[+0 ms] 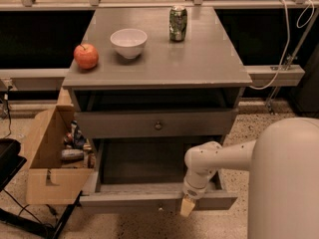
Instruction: Open middle drawer
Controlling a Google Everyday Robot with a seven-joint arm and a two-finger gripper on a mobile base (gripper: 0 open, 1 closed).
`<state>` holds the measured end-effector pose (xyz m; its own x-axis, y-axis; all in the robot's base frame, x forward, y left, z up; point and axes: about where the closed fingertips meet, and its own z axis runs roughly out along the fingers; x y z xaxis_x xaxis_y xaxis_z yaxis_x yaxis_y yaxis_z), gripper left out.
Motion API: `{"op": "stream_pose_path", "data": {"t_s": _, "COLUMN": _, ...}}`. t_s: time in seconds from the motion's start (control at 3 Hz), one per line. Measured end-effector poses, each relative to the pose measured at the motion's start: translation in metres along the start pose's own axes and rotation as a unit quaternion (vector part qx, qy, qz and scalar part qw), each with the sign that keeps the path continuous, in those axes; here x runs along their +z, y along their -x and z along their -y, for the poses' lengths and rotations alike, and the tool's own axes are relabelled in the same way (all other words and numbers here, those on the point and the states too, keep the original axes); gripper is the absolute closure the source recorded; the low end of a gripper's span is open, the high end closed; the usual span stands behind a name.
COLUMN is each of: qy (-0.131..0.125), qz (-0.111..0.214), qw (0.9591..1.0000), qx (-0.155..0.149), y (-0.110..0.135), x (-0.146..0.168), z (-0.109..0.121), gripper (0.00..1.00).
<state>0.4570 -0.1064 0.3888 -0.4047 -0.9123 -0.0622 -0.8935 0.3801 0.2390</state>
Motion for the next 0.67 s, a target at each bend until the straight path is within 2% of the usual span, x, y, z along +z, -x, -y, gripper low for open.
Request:
{"op": "stream_pose_path", "data": {"t_s": 0.33, "qy": 0.0, "qz": 0.0, "qw": 1.0, "qx": 0.0, "y": 0.0004, "x": -0.0005, "z": 0.0007, "gripper": 0.0}}
{"op": "stream_pose_path", "data": {"t_s": 0.67, "qy": 0.003, "qz": 0.0, "qw": 1.0, "qx": -0.001, "y": 0.0005, "x": -0.0018, "z": -0.0001, "gripper": 0.0}}
